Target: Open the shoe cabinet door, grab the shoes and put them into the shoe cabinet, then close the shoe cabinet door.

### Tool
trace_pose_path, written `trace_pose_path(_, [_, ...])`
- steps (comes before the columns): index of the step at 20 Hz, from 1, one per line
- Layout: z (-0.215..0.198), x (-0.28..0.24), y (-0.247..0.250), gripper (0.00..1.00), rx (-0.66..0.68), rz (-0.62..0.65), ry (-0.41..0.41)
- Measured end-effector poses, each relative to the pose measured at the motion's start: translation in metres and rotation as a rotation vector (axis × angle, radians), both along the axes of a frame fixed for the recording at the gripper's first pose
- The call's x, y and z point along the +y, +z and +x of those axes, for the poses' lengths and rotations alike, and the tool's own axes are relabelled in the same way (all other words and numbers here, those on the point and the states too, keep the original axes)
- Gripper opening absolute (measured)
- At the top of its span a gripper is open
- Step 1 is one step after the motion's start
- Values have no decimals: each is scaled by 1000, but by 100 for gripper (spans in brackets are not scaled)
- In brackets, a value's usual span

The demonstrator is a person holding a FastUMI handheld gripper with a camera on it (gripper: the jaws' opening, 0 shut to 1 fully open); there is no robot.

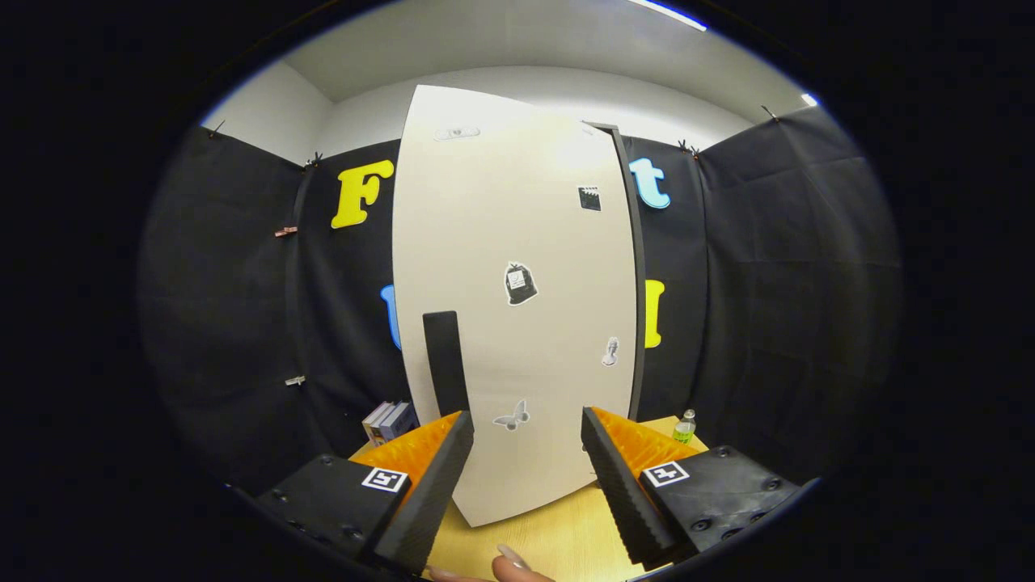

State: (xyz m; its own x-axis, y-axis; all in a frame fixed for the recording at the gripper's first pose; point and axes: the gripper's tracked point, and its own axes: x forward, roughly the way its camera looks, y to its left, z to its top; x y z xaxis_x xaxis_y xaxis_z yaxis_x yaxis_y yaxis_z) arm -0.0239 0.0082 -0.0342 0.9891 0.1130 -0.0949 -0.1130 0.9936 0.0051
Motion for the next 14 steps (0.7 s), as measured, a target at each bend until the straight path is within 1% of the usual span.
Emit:
trace_pose_path(4, [3,0,2,93,-11,1,-5])
trace_pose_path(5, [4,-1,3,98,-12,0,-8])
trace_pose_path(14, [7,2,1,98,-2,3,-6])
